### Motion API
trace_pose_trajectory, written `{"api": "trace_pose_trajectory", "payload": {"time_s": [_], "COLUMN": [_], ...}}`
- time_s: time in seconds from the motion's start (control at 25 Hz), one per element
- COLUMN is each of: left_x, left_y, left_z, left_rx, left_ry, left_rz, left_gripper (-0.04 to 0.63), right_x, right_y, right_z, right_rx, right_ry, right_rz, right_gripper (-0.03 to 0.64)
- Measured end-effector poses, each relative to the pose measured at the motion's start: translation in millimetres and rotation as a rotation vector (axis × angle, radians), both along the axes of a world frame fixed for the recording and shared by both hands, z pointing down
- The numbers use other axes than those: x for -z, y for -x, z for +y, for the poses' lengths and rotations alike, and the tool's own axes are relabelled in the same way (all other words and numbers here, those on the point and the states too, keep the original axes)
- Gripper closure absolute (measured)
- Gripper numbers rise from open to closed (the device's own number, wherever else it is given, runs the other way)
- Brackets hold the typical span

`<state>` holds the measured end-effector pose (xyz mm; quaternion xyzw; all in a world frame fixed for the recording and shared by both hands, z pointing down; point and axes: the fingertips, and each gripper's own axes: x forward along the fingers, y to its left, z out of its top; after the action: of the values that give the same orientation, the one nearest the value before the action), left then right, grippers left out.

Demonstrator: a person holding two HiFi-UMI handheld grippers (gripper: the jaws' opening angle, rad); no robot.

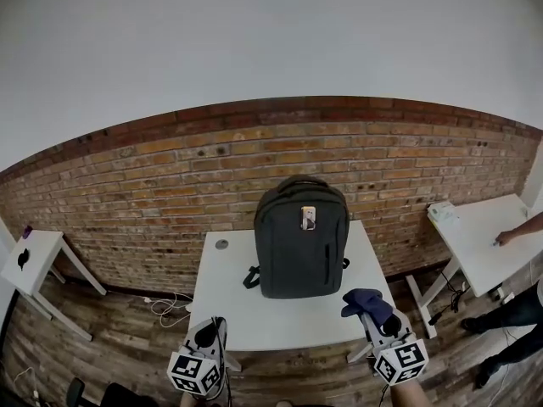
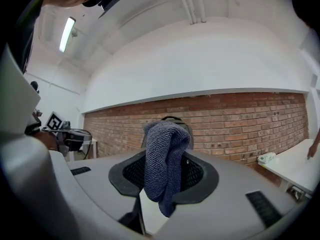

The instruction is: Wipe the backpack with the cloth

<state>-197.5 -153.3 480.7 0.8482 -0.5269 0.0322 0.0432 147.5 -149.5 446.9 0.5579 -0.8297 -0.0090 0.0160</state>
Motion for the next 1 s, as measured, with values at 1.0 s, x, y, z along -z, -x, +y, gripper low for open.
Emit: {"api": "trace_pose_trajectory", "payload": {"time_s": [1.0], "left_x": [-9], "left_y": [-37], "left_z": [-94], "left_rx": [0.069], "left_ry": [0.043], "left_rz": [-0.007], "left_gripper": [0.600], "right_x": [113], "right_y": [-1], "right_z": [-280], "right_rx": [0.197], "right_ry": [-0.085], "right_rz": [0.162], "right_gripper": [0.500]}}
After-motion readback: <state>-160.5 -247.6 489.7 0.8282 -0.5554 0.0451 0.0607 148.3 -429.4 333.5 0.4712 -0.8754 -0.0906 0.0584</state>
